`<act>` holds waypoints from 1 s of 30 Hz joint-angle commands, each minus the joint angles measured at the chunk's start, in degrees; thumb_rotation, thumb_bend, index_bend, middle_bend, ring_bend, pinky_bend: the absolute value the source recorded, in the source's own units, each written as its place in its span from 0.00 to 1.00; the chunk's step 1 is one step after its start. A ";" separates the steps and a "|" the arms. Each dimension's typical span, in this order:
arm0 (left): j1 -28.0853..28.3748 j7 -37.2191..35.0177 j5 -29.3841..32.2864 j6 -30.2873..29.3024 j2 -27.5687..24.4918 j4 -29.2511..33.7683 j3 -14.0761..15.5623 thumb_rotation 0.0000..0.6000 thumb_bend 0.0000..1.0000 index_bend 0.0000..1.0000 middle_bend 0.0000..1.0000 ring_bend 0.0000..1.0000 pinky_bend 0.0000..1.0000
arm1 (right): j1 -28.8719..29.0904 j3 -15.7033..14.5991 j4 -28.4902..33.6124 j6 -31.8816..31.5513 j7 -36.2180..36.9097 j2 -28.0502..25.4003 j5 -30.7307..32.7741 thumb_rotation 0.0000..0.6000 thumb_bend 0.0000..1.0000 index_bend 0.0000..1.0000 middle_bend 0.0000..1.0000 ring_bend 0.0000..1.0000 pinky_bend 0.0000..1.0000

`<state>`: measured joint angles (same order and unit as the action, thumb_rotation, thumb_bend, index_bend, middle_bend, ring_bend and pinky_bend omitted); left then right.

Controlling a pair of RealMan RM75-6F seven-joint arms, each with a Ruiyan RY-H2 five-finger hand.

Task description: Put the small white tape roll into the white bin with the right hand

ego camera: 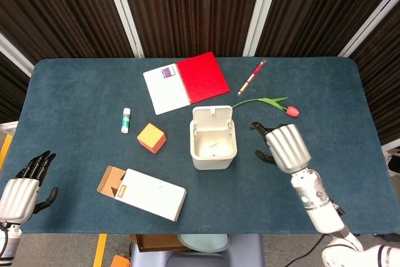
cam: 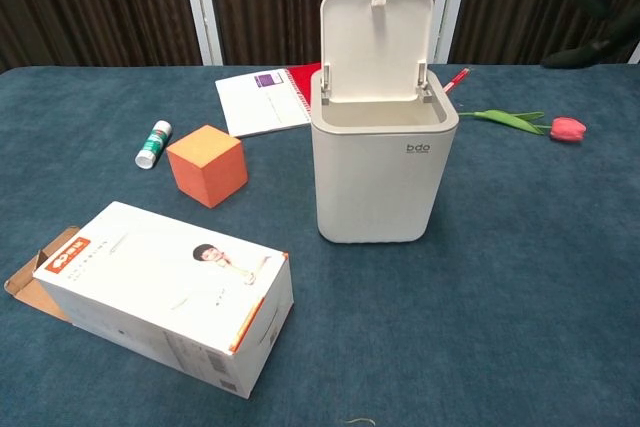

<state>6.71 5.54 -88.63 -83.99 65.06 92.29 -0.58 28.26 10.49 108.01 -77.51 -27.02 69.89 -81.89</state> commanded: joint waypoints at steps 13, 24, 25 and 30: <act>-0.11 1.27 0.35 -0.05 0.28 0.00 -0.12 1.00 0.42 0.00 0.07 0.12 0.33 | -17.73 -7.02 -9.49 -14.81 11.37 -6.49 0.42 1.00 0.06 0.41 0.43 0.37 0.63; 0.13 2.53 1.59 0.78 0.83 -0.17 -0.45 1.00 0.42 0.00 0.07 0.12 0.33 | -20.19 -7.27 -24.74 -11.75 18.10 -0.93 2.11 1.00 0.06 0.22 0.19 0.10 0.20; 0.15 2.60 1.58 0.80 0.87 -0.19 -0.45 1.00 0.42 0.00 0.07 0.12 0.33 | -20.08 -7.31 -24.65 -10.72 18.25 -1.03 2.50 1.00 0.06 0.21 0.18 0.09 0.19; 0.25 2.65 0.98 0.79 1.03 -0.32 -0.22 1.00 0.42 0.00 0.06 0.12 0.33 | -19.51 -7.28 -25.82 -7.99 17.42 -0.69 2.64 1.00 0.06 0.18 0.16 0.08 0.16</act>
<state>6.94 8.21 -87.62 -83.20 66.08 91.99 -0.83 8.62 3.23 82.57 -85.92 -9.64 68.96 -79.43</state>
